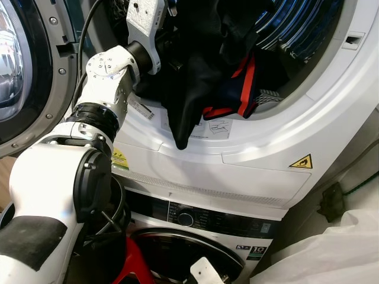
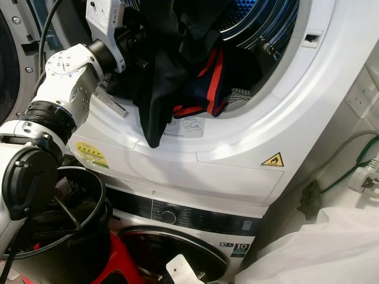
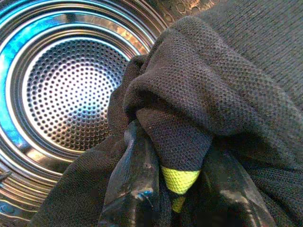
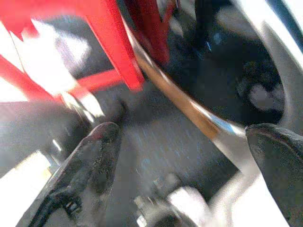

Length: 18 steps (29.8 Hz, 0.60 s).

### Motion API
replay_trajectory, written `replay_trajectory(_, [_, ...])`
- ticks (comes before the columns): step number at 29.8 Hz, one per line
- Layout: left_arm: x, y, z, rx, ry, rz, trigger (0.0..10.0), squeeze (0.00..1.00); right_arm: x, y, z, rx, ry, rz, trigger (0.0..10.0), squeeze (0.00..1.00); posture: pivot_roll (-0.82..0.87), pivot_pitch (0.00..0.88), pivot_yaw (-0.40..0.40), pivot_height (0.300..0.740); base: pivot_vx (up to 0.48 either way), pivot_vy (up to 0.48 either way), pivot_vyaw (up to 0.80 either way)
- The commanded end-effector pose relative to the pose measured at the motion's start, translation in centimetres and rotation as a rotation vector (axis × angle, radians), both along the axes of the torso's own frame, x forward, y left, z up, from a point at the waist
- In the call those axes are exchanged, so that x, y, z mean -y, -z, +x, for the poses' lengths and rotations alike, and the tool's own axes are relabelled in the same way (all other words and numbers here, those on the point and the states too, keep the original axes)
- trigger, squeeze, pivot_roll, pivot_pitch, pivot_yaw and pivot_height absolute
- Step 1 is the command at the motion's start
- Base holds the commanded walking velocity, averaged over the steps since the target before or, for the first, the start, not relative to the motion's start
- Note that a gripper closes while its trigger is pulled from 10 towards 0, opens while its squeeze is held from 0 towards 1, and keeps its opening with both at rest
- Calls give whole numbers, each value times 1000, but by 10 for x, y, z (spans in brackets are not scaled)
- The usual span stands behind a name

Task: Clothes washing

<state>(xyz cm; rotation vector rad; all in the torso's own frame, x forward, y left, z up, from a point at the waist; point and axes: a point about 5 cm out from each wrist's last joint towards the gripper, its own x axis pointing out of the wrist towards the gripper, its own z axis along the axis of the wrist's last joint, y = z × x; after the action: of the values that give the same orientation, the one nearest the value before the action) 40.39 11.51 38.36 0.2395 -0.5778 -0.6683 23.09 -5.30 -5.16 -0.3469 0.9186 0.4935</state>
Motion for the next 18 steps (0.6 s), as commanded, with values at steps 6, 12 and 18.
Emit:
replay_trajectory(6, [9,12,3,-55,28,15,0,0,-35,-46,33,222,-57,376,10000,0,-85,0,-12,740,0,0,0])
replay_trajectory(12, [9,12,3,-54,27,13,0,0,-22,-67,40,308,-34,533,10000,0,-98,0,-14,740,0,0,0])
replay_trajectory(18, [11,11,2,-52,34,-2,0,0,-10,-81,14,339,-213,658,10000,0,-104,0,-23,740,0,0,0])
